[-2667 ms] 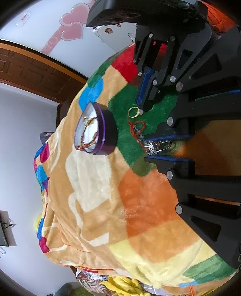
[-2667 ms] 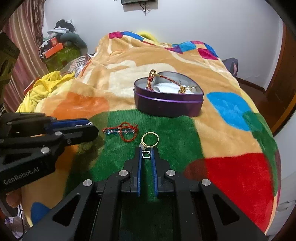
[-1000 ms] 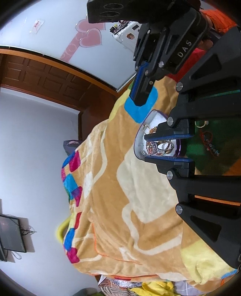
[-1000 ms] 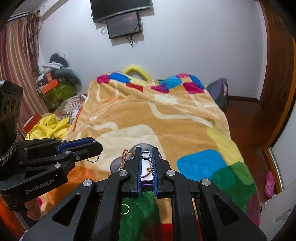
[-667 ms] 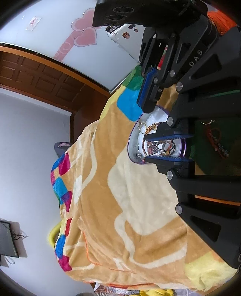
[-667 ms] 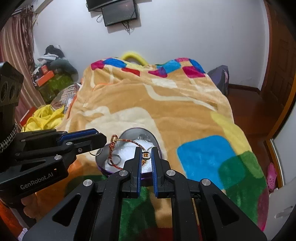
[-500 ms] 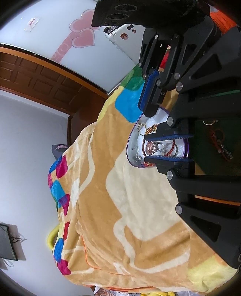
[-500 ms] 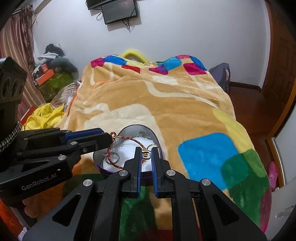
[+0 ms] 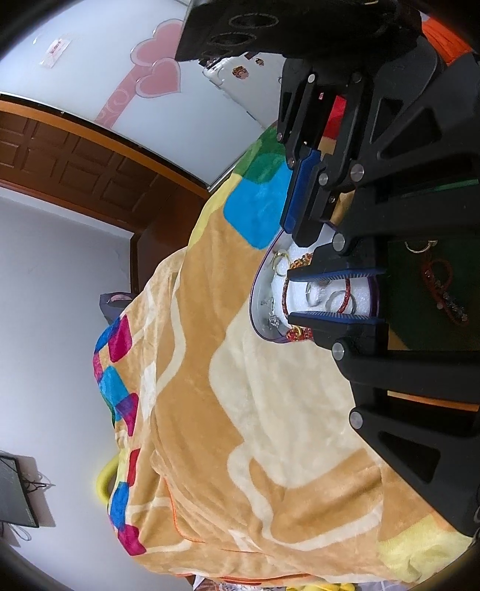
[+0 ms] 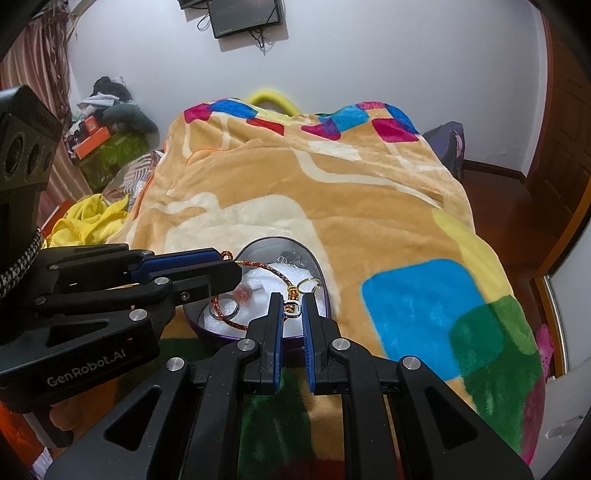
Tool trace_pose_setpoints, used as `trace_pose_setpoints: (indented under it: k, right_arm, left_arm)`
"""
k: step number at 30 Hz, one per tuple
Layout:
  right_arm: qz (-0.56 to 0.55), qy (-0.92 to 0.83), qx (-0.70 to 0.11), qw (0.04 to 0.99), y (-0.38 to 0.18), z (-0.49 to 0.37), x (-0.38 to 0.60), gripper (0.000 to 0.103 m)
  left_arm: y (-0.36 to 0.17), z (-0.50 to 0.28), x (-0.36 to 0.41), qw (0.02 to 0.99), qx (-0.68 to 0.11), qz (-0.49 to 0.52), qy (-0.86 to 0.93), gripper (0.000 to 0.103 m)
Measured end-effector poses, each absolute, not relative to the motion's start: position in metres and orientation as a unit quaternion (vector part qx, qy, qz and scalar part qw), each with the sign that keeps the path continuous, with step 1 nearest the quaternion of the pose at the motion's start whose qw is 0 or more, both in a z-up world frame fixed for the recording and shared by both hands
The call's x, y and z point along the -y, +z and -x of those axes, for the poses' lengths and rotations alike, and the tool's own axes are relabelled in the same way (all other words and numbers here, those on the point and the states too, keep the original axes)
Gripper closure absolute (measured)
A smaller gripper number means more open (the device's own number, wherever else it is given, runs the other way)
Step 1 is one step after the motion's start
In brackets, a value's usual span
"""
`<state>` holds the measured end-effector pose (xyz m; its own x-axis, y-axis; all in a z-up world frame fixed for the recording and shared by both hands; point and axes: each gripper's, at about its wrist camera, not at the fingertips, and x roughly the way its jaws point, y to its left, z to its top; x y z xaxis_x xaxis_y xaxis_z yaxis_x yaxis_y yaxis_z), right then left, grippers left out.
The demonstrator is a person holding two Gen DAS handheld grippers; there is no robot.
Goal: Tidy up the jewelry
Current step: 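Open both tools inside the heart tin to release the silver pieces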
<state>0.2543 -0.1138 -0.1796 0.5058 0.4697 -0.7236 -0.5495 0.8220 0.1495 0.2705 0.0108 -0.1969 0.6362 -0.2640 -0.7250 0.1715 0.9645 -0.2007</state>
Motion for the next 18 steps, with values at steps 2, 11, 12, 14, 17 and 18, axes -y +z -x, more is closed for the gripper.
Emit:
trace_pose_setpoints:
  k: [2, 11, 12, 14, 17, 18]
  right_arm:
    - [0.05, 0.293, -0.405, 0.865, -0.179, -0.255, 0.114, 0.094]
    - [0.055, 0.284, -0.402, 0.869, -0.169, -0.251, 0.114, 0.081]
    - [0.055, 0.283, -0.4, 0.87, -0.167, -0.25, 0.114, 0.078]
    - [0.054, 0.282, -0.395, 0.873, -0.162, -0.248, 0.115, 0.077]
    - [0.054, 0.283, -0.386, 0.876, -0.152, -0.243, 0.116, 0.076]
    - [0.055, 0.283, -0.383, 0.878, -0.15, -0.241, 0.116, 0.076]
  left_arm:
    - [-0.195, -0.268, -0.01, 0.903, -0.408, 0.055, -0.121, 0.089]
    - [-0.176, -0.254, -0.015, 0.911, -0.394, 0.054, -0.114, 0.088]
    - [-0.174, -0.252, -0.015, 0.911, -0.392, 0.053, -0.113, 0.088]
    - [-0.169, -0.246, -0.017, 0.913, -0.388, 0.05, -0.112, 0.085]
    - [-0.161, -0.236, -0.018, 0.919, -0.379, 0.042, -0.105, 0.079]
    - [-0.158, -0.233, -0.019, 0.92, -0.376, 0.039, -0.103, 0.077]
